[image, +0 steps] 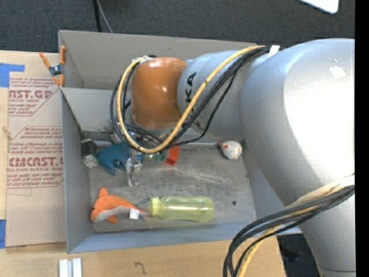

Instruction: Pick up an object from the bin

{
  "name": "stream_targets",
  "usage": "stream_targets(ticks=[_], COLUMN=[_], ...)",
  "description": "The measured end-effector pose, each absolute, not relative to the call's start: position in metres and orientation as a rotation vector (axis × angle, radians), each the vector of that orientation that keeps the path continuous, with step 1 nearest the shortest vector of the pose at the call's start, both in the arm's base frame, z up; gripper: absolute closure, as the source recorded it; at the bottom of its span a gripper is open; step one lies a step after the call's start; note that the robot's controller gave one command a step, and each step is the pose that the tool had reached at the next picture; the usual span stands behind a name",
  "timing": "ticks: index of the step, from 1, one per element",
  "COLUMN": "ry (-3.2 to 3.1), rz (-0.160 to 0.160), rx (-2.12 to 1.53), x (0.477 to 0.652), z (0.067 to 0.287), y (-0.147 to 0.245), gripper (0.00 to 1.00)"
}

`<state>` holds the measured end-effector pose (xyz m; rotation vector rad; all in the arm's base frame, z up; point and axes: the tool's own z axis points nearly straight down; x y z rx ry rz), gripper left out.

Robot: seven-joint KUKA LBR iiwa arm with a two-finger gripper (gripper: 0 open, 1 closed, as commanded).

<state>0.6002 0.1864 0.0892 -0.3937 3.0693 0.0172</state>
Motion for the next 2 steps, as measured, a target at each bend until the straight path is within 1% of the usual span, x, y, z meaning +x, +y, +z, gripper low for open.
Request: stream_targets(ticks=[1, 2], ry=[3.066, 3.040], rz=[0.020, 0.023], rx=[-0.392, -0.498], x=[0.6006, 0.5967], z=[0.0893, 0.0897], y=[0.1868, 0.1786], gripper=[0.00, 0.00])
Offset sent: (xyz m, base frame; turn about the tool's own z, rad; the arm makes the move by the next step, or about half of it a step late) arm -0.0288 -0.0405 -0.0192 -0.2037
